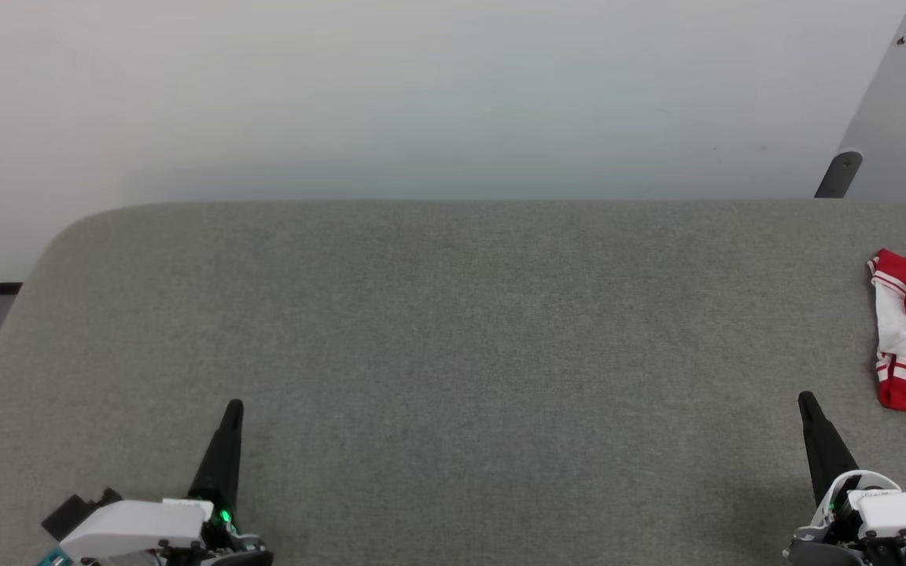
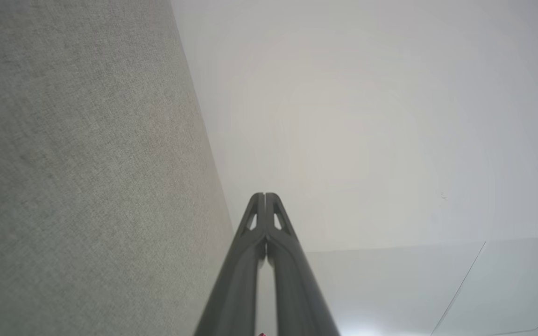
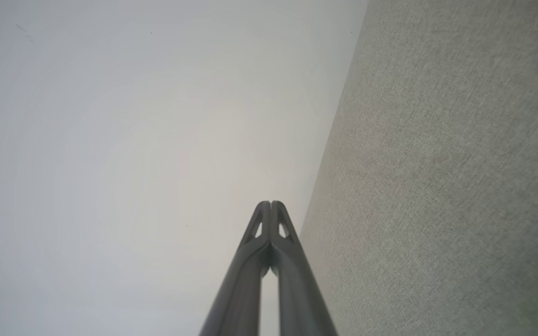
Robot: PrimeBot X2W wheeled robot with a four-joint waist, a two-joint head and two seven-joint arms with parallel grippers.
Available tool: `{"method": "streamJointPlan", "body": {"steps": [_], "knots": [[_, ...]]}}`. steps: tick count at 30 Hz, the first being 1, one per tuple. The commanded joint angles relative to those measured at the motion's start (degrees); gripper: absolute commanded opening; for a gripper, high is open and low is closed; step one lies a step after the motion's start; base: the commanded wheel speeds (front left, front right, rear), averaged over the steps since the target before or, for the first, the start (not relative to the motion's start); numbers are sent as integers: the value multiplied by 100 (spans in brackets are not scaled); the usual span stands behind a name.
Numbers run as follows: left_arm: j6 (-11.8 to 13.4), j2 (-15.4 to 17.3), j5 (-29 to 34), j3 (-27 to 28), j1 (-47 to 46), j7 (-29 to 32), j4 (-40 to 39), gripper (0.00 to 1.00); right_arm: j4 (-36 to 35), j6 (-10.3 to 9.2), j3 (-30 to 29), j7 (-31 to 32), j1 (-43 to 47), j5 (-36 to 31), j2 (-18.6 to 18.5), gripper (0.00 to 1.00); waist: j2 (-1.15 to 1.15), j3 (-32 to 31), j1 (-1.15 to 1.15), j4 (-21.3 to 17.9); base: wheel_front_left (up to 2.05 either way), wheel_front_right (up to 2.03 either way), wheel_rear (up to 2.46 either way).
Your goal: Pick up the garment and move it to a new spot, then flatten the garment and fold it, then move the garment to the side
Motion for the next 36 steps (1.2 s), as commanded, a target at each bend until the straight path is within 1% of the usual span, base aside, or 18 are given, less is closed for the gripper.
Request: {"method": "streamJointPlan", "body": {"steps": [1,14,36], "knots": [[-20,-18,-87,27,-95,39,-6,0,3,2,-6,34,-80,109,-12,0,0,6,0,-5,0,0,0],[-21,-119,-476,93,-178,165,5,0,67,2,-10,156,-213,661,-12,0,0,64,0,-60,0,0,0],[-21,-110,-462,89,-172,164,4,0,64,2,-8,156,-175,637,-11,0,0,64,0,-60,0,0,0]]}}
